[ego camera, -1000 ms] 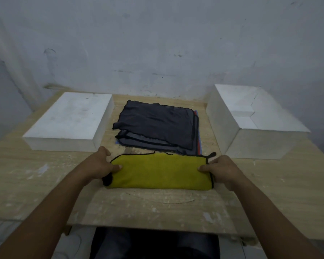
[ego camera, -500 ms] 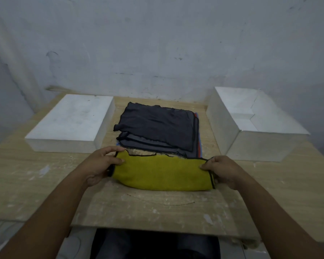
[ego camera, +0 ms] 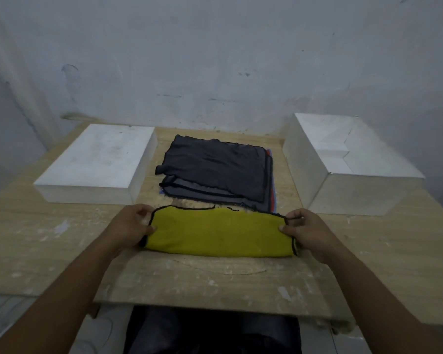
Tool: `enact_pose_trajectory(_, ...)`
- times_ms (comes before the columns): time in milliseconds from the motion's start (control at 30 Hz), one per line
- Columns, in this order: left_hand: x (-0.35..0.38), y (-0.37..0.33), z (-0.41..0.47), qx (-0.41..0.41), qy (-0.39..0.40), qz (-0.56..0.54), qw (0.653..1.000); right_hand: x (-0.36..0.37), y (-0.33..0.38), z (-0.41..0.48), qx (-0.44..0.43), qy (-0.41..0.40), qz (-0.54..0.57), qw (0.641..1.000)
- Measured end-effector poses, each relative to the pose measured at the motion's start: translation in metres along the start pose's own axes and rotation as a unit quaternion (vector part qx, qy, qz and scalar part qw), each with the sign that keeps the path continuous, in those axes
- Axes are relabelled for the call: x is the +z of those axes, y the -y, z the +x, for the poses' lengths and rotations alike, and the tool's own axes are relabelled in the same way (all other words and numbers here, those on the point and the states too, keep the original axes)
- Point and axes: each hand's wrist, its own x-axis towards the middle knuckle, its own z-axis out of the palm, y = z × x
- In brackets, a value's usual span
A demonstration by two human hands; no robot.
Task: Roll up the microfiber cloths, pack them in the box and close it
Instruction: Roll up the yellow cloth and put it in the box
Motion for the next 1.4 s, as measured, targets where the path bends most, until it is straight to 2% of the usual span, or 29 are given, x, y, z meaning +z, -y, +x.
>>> enact_pose_trajectory(100,-0.003,0.001,-0.004,0.008,0.026,-0.030,0.999,-0.003,-0.004,-0.005,-0.015,0.036,0.008,0.999)
enact_pose_trajectory(167,-0.006,0.002,-0.007,0.022,0.055,-0.037,0.998,-0.006,-0.006,-0.009,-0.042,0.051,-0.038,0.997)
enact_pose_trajectory(267,-0.010,0.006,-0.013,0.092,0.064,0.035,0.993,-0.008,-0.009,-0.015,-0.125,0.028,-0.192,0.973)
enact_pose_trajectory(367,-0.014,0.011,-0.021,0.171,0.088,0.067,0.979,-0.008,-0.014,-0.019,-0.198,0.025,-0.244,0.949)
enact_pose_trajectory(467,-0.017,0.014,-0.027,0.209,0.119,0.121,0.963,-0.012,-0.015,-0.020,-0.223,0.056,-0.297,0.927)
enact_pose_trajectory(633,-0.023,0.026,-0.025,0.239,0.136,0.168,0.947,-0.024,-0.017,-0.025,-0.215,0.136,-0.374,0.892)
enact_pose_trajectory(833,-0.036,0.032,-0.020,0.214,0.173,0.163,0.947,-0.030,-0.025,-0.023,-0.264,0.136,-0.423,0.856)
enact_pose_trajectory(1000,-0.040,0.034,-0.014,0.187,0.138,0.143,0.962,-0.030,-0.031,-0.022,-0.331,0.083,-0.374,0.862)
enact_pose_trajectory(1100,-0.037,0.033,-0.013,0.186,0.127,0.115,0.968,-0.029,-0.031,-0.021,-0.347,0.054,-0.317,0.881)
enact_pose_trajectory(1267,-0.030,0.026,-0.014,0.155,0.108,-0.041,0.981,-0.025,-0.028,-0.012,-0.318,0.029,-0.117,0.940)
enact_pose_trajectory(1400,-0.021,0.020,-0.010,0.098,0.061,-0.161,0.980,-0.017,-0.021,-0.001,-0.288,0.001,-0.030,0.957)
